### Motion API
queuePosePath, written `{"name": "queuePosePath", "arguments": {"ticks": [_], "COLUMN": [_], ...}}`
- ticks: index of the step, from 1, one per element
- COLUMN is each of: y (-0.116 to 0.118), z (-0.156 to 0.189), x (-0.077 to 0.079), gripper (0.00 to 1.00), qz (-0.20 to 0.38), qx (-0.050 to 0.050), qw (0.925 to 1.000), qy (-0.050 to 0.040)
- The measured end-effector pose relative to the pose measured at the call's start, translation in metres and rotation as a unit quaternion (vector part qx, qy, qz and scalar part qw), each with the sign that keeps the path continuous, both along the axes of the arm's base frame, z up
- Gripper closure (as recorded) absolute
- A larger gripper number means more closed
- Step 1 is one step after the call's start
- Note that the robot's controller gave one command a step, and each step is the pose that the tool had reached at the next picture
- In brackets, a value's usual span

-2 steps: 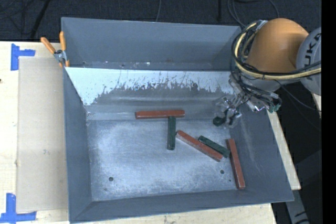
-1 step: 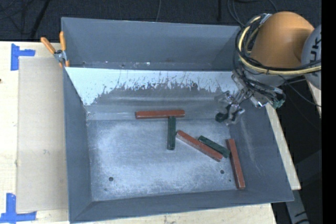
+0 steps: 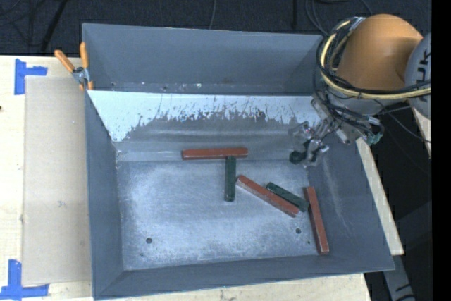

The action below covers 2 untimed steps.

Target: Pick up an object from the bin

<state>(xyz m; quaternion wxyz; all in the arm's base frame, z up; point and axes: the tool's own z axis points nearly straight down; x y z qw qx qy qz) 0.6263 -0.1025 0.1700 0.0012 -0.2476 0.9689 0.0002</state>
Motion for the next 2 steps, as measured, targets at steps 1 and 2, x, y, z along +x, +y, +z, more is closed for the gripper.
{"name": "queuePosePath", "arguments": {"ticks": [1,2], "y": [0.0001,0.0001], "z": [0.017,0.0242], "x": [0.0008,0.0016], "gripper": [1.0,1.0], "qz": [-0.001,-0.002], "qx": [0.0,0.0], "qw": [1.0,1.0], "qy": [-0.0008,-0.0005]}}
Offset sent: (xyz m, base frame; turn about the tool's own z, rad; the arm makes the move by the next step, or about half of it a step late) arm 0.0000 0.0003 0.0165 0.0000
